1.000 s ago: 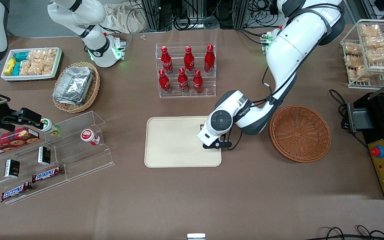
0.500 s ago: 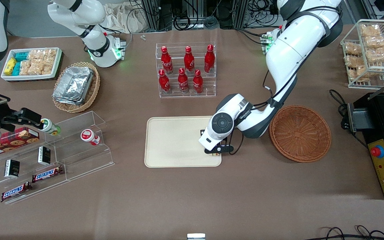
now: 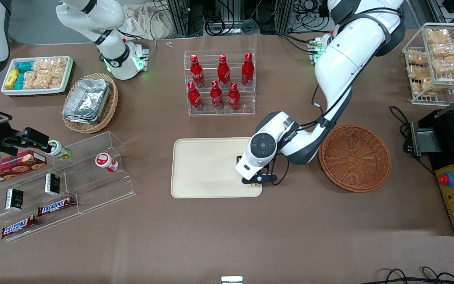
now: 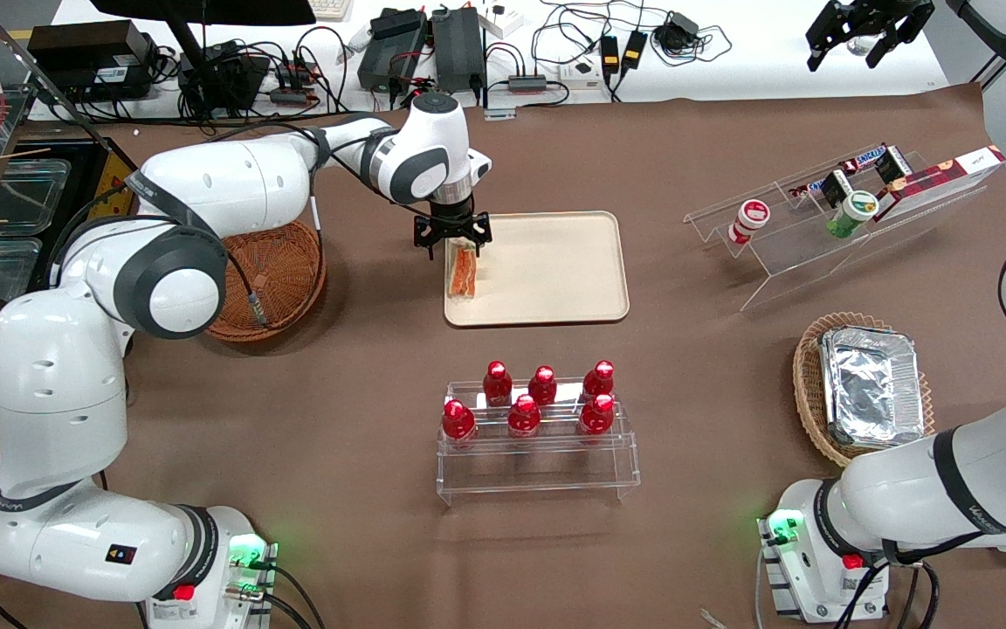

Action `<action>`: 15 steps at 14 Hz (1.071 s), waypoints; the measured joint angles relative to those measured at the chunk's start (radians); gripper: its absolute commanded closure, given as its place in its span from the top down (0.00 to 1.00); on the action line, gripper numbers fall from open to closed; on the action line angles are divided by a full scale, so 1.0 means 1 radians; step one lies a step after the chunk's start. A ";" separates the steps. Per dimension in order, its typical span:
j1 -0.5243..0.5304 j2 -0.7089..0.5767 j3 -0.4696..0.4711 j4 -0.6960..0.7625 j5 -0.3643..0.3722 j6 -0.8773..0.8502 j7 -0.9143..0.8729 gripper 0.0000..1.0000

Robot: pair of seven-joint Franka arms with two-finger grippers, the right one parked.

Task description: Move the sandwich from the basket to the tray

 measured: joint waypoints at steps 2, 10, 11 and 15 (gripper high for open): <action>0.000 -0.014 0.000 0.026 0.000 -0.052 -0.011 1.00; 0.064 -0.193 0.001 0.187 -0.029 -0.351 0.019 1.00; 0.093 -0.234 0.002 0.175 -0.031 -0.377 0.058 1.00; 0.259 -0.401 0.005 0.090 -0.111 -0.410 0.331 1.00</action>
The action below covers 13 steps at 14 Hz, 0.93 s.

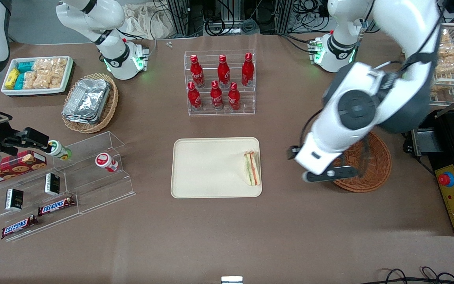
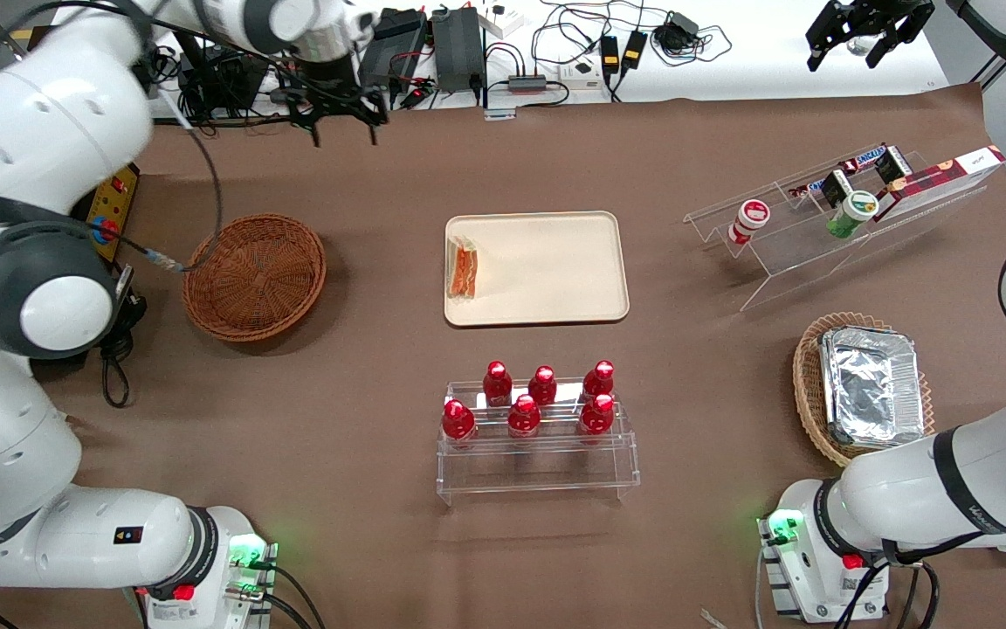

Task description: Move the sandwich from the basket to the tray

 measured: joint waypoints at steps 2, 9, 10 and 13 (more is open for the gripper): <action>0.086 -0.091 0.001 -0.082 -0.041 -0.002 0.133 1.00; 0.212 -0.276 0.047 -0.278 -0.094 0.002 0.404 1.00; 0.197 -0.285 0.086 -0.296 -0.094 0.012 0.441 1.00; 0.137 -0.302 0.228 -0.332 -0.095 0.028 0.569 1.00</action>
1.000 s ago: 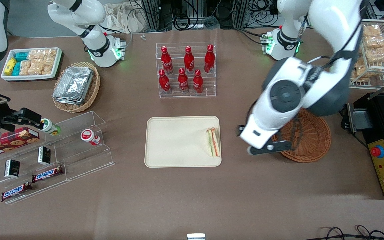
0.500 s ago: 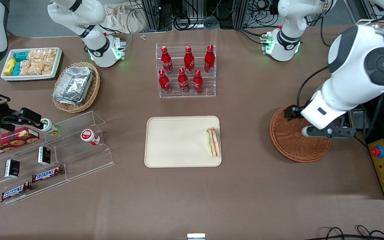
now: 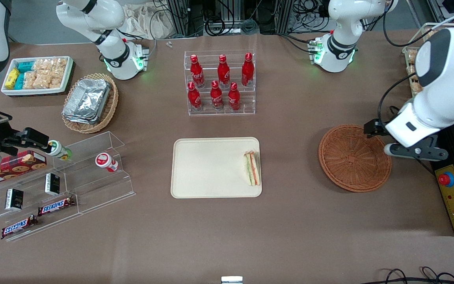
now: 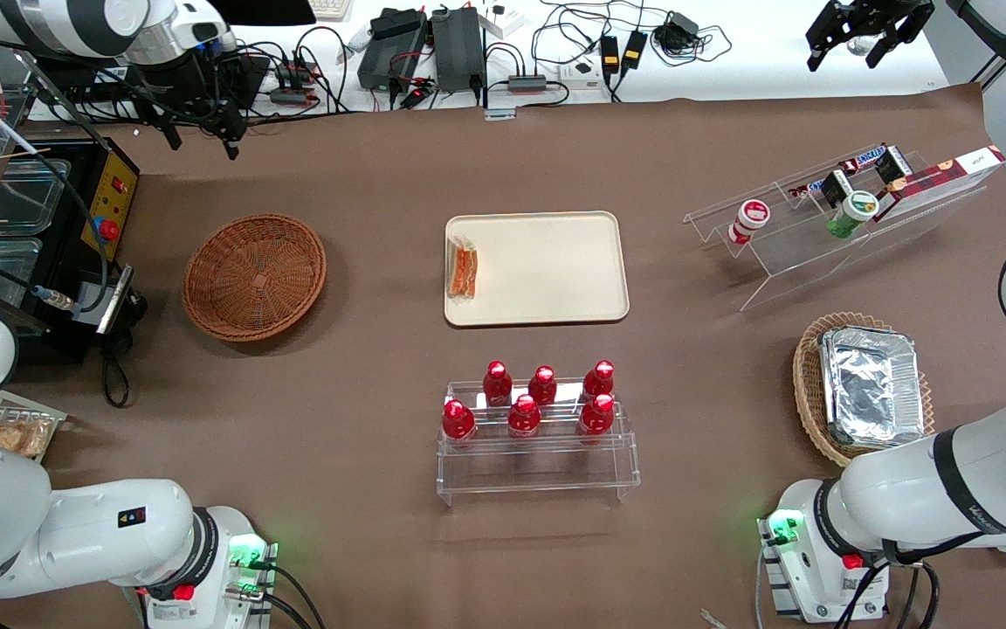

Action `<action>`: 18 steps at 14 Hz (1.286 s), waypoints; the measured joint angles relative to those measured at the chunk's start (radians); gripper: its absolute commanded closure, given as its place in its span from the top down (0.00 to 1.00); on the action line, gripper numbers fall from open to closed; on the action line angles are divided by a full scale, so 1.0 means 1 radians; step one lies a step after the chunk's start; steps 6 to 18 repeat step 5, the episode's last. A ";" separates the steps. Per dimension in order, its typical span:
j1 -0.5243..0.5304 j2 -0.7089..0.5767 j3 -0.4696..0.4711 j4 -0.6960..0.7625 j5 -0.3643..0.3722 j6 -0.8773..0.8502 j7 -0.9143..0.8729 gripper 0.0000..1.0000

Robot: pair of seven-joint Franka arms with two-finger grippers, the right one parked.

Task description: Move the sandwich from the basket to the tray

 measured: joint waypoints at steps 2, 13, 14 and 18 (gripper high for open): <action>-0.008 -0.001 0.037 -0.002 -0.001 0.004 0.037 1.00; 0.001 0.003 0.050 0.030 -0.014 -0.003 0.052 1.00; 0.001 0.003 0.050 0.030 -0.014 -0.003 0.052 1.00; 0.001 0.003 0.050 0.030 -0.014 -0.003 0.052 1.00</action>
